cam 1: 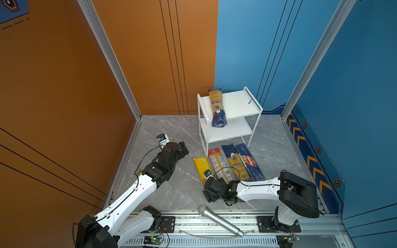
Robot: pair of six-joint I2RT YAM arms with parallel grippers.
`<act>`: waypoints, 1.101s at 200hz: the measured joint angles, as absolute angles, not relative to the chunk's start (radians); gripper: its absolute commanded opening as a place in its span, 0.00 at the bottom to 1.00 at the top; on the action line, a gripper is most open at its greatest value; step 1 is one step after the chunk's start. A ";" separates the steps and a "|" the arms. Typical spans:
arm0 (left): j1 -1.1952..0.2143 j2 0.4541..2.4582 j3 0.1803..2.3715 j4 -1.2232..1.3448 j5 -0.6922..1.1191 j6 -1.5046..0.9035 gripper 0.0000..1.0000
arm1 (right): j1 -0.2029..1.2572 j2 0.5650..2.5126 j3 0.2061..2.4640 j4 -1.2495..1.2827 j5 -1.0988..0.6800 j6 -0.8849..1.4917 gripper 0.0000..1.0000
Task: Arrange pasta packages on shelves
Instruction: Pick up the pasta bag from the center of the table.
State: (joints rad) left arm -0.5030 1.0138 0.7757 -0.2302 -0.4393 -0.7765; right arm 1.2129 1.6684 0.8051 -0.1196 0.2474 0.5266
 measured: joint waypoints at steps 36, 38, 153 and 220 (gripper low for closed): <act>-0.503 1.028 0.776 -0.230 -0.439 -0.776 0.98 | 1.213 1.668 0.805 -0.120 0.249 0.529 0.74; -0.503 1.029 0.776 -0.230 -0.439 -0.776 0.98 | 1.213 1.668 0.805 -0.120 0.250 0.530 0.73; -0.502 1.084 0.783 -0.230 -0.414 -0.780 0.98 | 1.176 1.664 0.817 -0.140 0.220 0.529 0.42; -0.498 1.103 0.804 -0.230 -0.406 -0.780 0.98 | 1.137 1.665 0.862 -0.226 0.182 0.497 0.23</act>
